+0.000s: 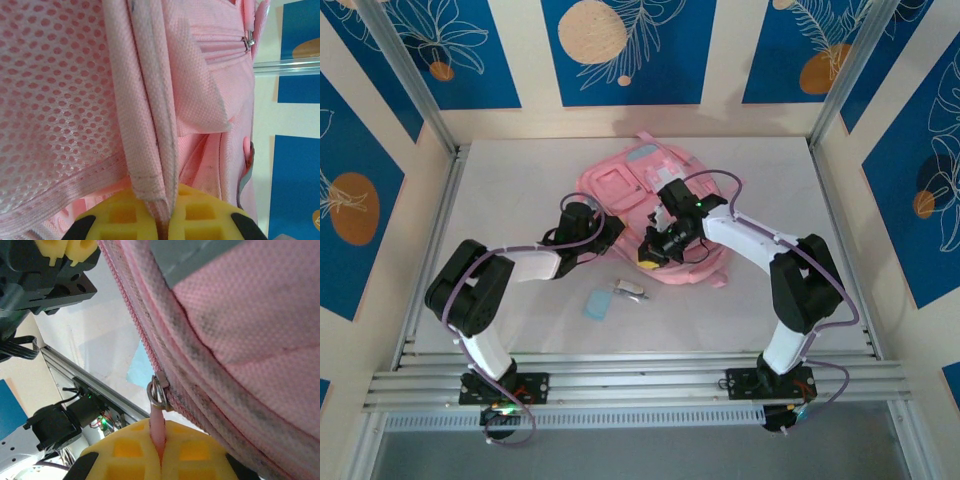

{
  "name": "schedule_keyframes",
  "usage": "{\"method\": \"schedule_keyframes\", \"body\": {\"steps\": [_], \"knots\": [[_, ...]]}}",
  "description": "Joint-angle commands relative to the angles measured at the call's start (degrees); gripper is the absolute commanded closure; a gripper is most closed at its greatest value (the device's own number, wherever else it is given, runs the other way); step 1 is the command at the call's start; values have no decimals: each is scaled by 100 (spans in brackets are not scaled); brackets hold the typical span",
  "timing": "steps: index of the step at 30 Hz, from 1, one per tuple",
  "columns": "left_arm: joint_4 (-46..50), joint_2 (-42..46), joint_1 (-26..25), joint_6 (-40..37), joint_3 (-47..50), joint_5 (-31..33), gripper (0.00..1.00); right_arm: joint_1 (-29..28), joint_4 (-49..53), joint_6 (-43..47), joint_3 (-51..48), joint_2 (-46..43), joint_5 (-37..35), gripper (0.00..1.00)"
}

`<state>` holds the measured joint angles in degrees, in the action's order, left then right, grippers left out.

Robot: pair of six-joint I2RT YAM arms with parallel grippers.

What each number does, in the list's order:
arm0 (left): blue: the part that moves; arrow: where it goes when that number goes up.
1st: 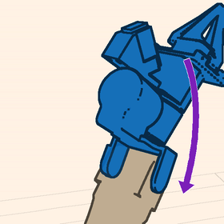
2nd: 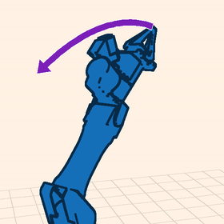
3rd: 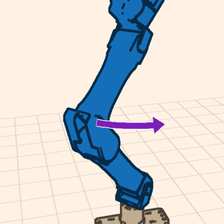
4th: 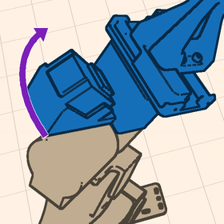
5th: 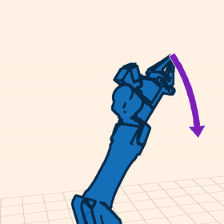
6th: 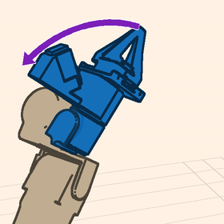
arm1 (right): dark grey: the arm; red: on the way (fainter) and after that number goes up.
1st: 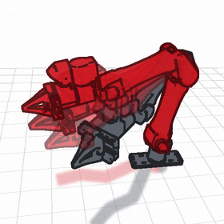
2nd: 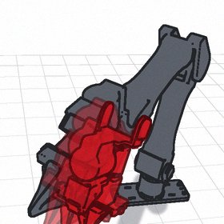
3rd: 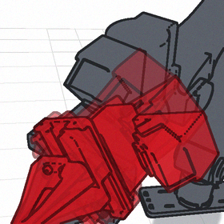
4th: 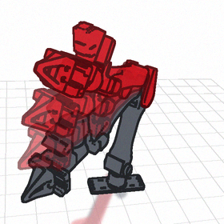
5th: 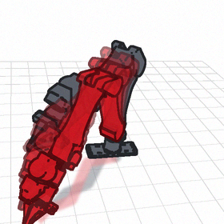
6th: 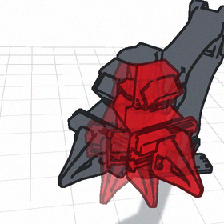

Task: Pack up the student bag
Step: Zip the student bag at the top-center of the table.

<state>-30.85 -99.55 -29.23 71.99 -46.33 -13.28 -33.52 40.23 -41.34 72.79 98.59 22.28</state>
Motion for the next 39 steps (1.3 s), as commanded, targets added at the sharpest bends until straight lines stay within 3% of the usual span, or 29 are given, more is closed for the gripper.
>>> {"method": "schedule_keyframes", "body": {"steps": [1,3,6,12,24,39], "knots": [[-58,-32,278,-238,52,744,100,-88,1441,-71,102,-212,447,78],[-101,-6,265,-238,45,692,100,-46,1350,-130,174,-285,331,63],[-138,62,243,-218,36,601,100,-32,1425,-163,355,-372,-92,52],[-274,172,153,-153,92,544,100,-181,1339,-452,617,-388,-766,52],[-615,344,-47,226,233,568,100,-1118,627,-1522,860,235,-2518,51],[-835,835,-334,656,730,601,100,-1274,389,-2082,1239,994,-4705,48]]}}
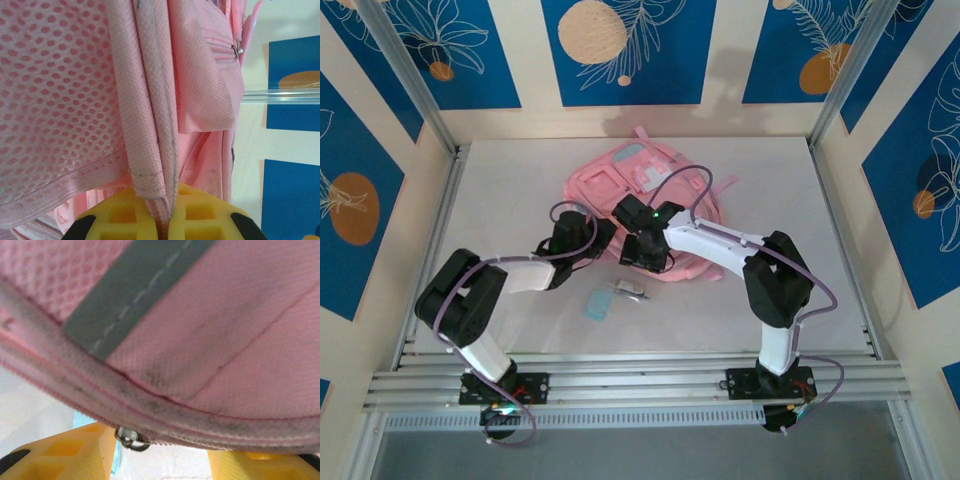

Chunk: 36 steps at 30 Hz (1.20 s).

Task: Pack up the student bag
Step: Zip the student bag at the top-center of the table.

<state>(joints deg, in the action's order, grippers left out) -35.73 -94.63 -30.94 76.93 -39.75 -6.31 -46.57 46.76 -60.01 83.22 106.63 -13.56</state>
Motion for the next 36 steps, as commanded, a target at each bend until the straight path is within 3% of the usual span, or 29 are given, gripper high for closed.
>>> {"method": "schedule_keyframes", "body": {"steps": [1,4,9,17,19,22,27,32,36], "knots": [[-341,378,-190,163,66,-98,100,-7,-210,-265,228,244,-1276,48],[-262,491,-237,143,80,-80,100,-79,-32,-375,289,347,-1728,50],[-216,621,-235,123,143,20,100,-128,-24,-550,26,221,-2234,68],[-162,604,-237,151,67,-62,100,-29,-442,-79,-202,133,-2220,83],[-138,620,-237,164,68,-72,100,39,-357,-39,-179,203,-2213,81],[-88,671,-236,144,47,-107,100,67,-542,109,-346,186,-2344,60],[32,712,-224,100,-17,-207,100,172,-1562,594,-926,174,-2406,58],[205,729,-191,-8,-66,-257,100,244,-2388,1027,-1350,3,-2173,78],[343,671,-49,-278,-89,-108,100,340,-2343,1347,-1465,-347,-1880,96]]}}
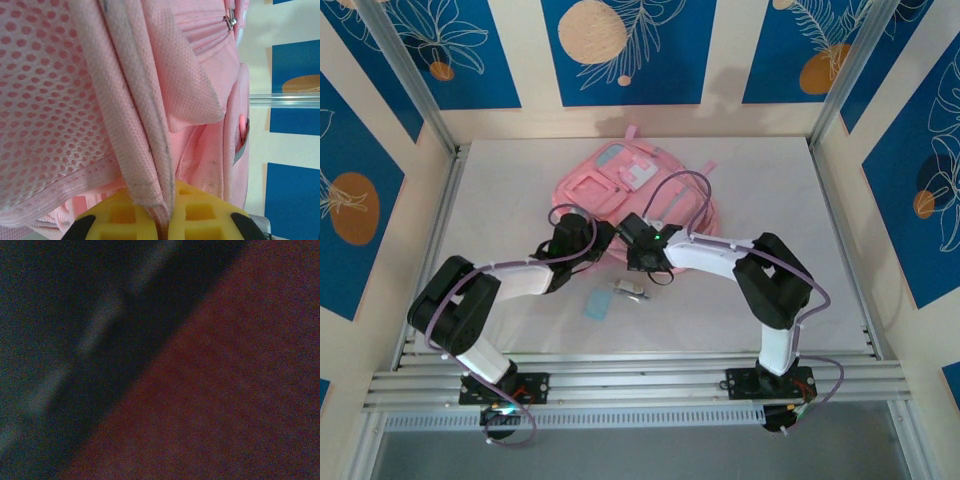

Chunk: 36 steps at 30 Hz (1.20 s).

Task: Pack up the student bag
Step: Zip the student bag at the top-center of the table.

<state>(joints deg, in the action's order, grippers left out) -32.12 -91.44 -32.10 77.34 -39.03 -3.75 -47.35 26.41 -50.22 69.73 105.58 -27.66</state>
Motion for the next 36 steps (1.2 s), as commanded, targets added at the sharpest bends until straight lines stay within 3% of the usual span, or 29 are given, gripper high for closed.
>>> {"method": "schedule_keyframes", "body": {"steps": [1,10,17,23,26,29,31,32,36], "knots": [[63,326,127,-388,-183,-319,100,441,-206,452,-105,-320,-417,100],[128,79,758,-842,-255,-249,100,827,2281,1581,795,-442,466,100],[529,-44,1097,-1217,-540,-416,100,1253,4134,2264,1346,-105,130,100],[753,-152,1240,-1575,-730,-475,100,1744,4337,2439,1318,-239,345,100],[1046,-527,1463,-2000,-1227,-771,100,1755,4079,2504,1350,-305,1053,100],[1504,-1176,1699,-2288,-2109,-1591,100,1534,3536,2714,1310,-328,2582,100],[1941,-1500,1757,-2422,-2668,-2211,81,1372,3067,2676,1263,-307,3487,100],[2214,-1557,1753,-2519,-2863,-2369,65,1291,2800,2600,1245,-276,3865,100],[2378,-1024,1750,-2564,-2470,-2298,25,1068,1938,2222,1413,86,4713,100]]}}
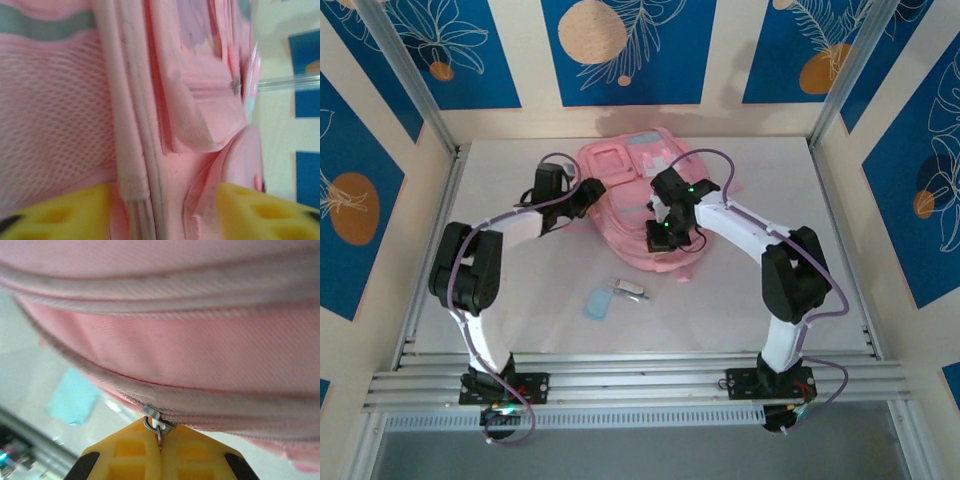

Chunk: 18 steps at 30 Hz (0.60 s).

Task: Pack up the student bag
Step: Zip the student bag at the top-center of the table.

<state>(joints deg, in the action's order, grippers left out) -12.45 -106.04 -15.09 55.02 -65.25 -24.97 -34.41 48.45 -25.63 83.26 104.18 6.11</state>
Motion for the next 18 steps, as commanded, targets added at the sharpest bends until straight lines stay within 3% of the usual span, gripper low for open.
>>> {"method": "schedule_keyframes", "body": {"steps": [1,7,12,18], "knots": [[455,636,50,-363,312,-115,21,-276,-380,-310,153,322,1383,100],[586,1886,50,-126,1584,107,20,-511,-897,-760,972,1058,1403,100],[501,2749,10,273,2571,452,22,-494,-1633,-1401,1031,1082,1655,100],[-71,2815,-29,645,3027,757,26,-586,-2258,-1811,710,893,2106,100]]}}
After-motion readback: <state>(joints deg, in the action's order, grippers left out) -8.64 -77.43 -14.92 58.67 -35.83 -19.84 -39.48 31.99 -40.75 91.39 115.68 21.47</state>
